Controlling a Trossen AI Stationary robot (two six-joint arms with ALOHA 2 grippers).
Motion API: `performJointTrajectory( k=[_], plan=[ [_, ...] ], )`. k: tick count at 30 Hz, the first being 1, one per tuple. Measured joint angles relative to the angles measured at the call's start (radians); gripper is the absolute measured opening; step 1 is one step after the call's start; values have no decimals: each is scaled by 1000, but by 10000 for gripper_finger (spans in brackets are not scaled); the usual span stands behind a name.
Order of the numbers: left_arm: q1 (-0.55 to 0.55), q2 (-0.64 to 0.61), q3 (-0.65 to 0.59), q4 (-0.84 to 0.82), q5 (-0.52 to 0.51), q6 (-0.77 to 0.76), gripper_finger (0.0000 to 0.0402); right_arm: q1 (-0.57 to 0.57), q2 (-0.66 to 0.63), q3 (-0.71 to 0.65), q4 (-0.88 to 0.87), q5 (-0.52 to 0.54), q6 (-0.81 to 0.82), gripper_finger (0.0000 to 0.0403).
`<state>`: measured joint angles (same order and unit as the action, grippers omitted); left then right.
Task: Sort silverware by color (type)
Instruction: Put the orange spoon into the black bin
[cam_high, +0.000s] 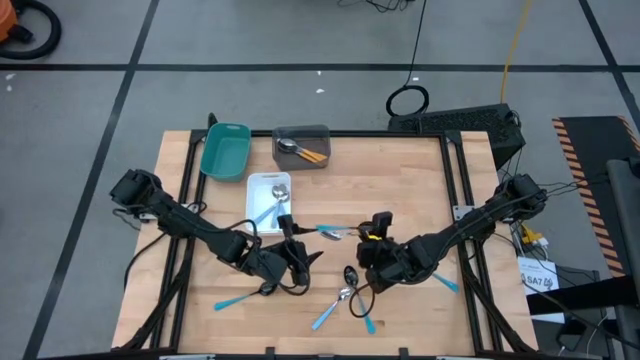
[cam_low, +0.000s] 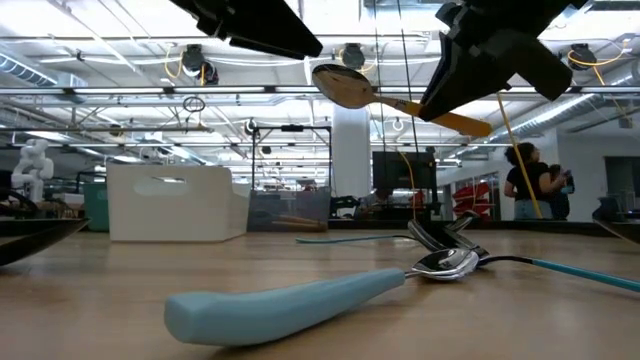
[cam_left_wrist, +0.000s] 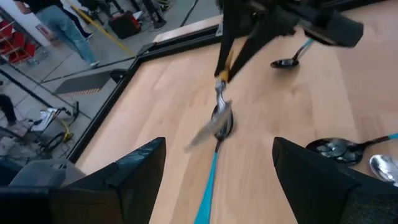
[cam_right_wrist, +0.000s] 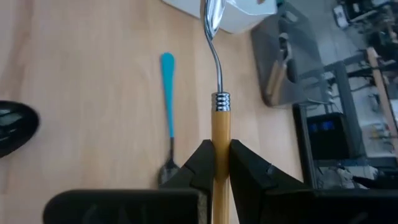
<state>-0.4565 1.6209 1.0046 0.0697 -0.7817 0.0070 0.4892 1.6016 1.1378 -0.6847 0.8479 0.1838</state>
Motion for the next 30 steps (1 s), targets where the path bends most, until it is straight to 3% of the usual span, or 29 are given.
performJointTrajectory(
  k=[10, 30],
  plan=[
    [0, -1, 0, 5, 52, 25, 294, 0, 0, 0, 61, -42, -61, 26],
    [-5, -1, 0, 14, 58, 37, 294, 0, 0, 0, 61, -42, -62, 26]
  ],
)
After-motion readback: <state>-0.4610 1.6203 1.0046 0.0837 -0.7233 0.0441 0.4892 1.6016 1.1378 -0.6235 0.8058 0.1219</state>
